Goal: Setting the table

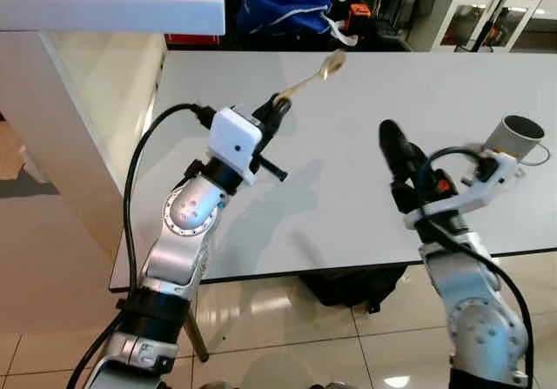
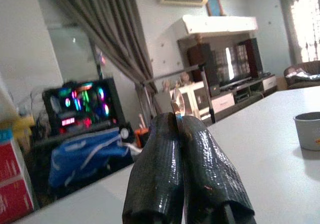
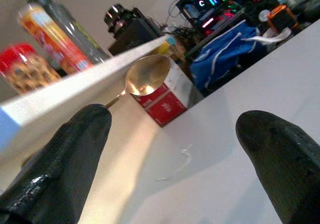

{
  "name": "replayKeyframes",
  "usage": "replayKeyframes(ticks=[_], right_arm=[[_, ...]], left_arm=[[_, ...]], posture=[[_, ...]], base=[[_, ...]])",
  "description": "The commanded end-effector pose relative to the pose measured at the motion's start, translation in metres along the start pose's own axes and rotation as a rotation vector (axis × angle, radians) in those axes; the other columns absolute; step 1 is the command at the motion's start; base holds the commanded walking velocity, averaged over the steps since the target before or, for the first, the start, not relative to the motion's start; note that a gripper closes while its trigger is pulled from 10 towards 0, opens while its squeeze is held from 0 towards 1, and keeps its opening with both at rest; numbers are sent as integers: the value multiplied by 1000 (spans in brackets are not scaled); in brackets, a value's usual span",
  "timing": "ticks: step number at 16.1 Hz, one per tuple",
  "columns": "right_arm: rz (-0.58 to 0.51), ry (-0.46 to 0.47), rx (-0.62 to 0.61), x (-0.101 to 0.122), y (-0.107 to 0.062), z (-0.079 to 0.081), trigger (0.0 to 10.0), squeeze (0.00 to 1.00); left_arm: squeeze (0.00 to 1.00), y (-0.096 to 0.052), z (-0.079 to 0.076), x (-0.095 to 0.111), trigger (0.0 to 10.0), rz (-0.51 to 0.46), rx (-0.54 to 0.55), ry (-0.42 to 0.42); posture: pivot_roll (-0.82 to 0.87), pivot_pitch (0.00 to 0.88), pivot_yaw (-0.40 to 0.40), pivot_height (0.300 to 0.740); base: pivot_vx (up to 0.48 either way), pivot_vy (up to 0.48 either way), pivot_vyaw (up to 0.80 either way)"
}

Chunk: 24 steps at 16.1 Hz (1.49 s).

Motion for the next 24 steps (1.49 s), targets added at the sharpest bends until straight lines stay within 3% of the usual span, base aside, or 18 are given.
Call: replayKeyframes(ticks=[1, 5, 7, 13, 19, 21, 22, 23, 24], right_arm=[[-23, 64, 30, 7, 2, 8, 10000, 1000], [-13, 316, 74, 4, 4, 14, 10000, 1000], [45, 318, 105, 2, 4, 18, 10000, 1000], [64, 424, 122, 6, 6, 19, 10000, 1000], [78, 464, 156, 7, 12, 26, 10000, 1000], [91, 504, 170, 6, 14, 28, 10000, 933], [99, 556, 180, 5, 15, 29, 10000, 651], [102, 585, 187, 5, 15, 30, 10000, 267], [106, 595, 191, 5, 15, 30, 10000, 0]], left_arm=[[0, 4, -6, 3, 10000, -26, -31, 28], [0, 2, -13, 6, 10000, -83, -78, 115], [0, 1, -20, 8, 10000, -116, -124, 142], [0, -2, -34, 8, 10000, -169, -196, 181], [0, 1, -35, 14, 10000, -206, -219, 200], [0, 1, -38, 16, 10000, -227, -242, 221], [0, 2, -41, 20, 10000, -246, -248, 225], [0, 3, -42, 23, 10000, -261, -251, 222], [0, 3, -43, 25, 10000, -269, -259, 225]], posture=[[6, 15, -25, 740], [9, 14, -28, 740], [7, 12, -27, 740], [4, 12, -27, 740], [9, 17, -24, 740], [12, 18, -25, 740], [14, 17, -28, 740], [16, 15, -29, 740], [17, 15, -30, 740]], base=[[0, 0, 0], [0, 0, 0], [0, 0, 0], [0, 0, 0], [0, 0, 0], [0, 0, 0], [0, 0, 0], [0, 0, 0], [0, 0, 0]])
Point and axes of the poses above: a point about 5 cm out from each wrist's last joint towards the gripper, its own y axis pointing out of the wrist towards the gripper, its own x axis along the axis of the wrist's last joint, z = x × y, the point moved 1 cm from there along y, pointing out of the wrist towards the gripper
